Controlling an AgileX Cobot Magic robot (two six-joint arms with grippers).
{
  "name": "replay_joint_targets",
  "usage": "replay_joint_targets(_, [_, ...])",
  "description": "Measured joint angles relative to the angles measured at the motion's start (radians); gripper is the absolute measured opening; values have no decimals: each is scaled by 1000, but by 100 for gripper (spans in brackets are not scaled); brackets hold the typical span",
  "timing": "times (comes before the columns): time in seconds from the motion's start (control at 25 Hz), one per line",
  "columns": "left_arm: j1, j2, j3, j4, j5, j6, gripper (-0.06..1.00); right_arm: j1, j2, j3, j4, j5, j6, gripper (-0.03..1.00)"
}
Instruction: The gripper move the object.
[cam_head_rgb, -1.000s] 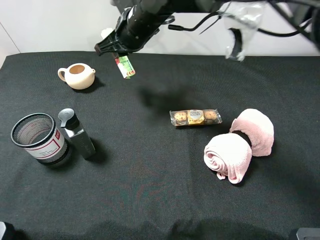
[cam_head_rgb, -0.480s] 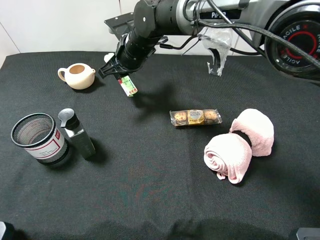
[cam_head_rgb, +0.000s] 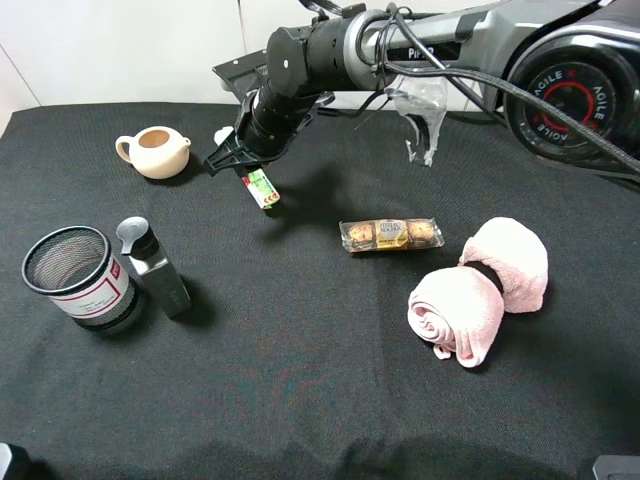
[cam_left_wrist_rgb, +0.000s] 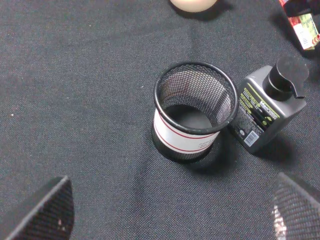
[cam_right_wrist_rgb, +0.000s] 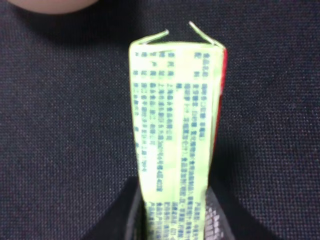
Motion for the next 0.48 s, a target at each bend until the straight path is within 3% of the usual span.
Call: replay_joint_targets(0.48, [0, 0, 0, 0, 0, 0, 83, 0, 0, 0, -9, -1, 0, 18])
